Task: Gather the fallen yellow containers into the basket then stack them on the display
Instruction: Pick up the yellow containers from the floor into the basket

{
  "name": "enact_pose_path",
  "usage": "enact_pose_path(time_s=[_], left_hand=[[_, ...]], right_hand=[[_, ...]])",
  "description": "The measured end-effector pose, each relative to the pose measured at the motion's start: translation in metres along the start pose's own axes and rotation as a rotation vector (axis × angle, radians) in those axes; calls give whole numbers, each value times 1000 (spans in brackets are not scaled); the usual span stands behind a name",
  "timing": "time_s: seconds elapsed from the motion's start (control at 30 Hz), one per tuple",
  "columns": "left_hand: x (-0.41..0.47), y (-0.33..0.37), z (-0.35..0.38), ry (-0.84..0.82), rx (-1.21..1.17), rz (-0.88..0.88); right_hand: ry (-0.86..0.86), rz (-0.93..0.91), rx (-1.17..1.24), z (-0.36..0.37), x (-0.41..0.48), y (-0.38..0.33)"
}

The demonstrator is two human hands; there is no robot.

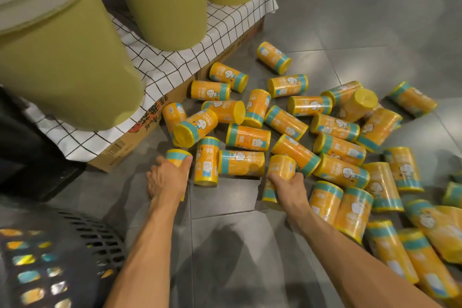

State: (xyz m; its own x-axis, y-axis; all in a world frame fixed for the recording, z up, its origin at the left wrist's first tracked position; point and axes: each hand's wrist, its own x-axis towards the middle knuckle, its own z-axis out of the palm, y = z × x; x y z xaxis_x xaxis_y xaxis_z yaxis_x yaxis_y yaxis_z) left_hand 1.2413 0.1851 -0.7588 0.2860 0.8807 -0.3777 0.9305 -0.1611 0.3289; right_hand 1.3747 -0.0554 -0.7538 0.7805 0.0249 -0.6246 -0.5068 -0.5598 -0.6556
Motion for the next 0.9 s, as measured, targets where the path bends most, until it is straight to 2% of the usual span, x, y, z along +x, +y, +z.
enact_pose_path(time_s=[0.13, 0.4, 0.7, 0.9], left_hand=[[-36, 30, -16, -21, -165, -7], [-134, 92, -74, -148, -342, 157], [-216, 146, -221, -102, -561, 353], [-224, 126, -320, -94, -783, 347]], right_hand=[[-56, -42, 60, -21, -21, -15], [-138, -243, 140, -88, -103, -61], [-104, -398, 270, -162, -214, -149], [-264, -535, 184, -147, -291, -218]])
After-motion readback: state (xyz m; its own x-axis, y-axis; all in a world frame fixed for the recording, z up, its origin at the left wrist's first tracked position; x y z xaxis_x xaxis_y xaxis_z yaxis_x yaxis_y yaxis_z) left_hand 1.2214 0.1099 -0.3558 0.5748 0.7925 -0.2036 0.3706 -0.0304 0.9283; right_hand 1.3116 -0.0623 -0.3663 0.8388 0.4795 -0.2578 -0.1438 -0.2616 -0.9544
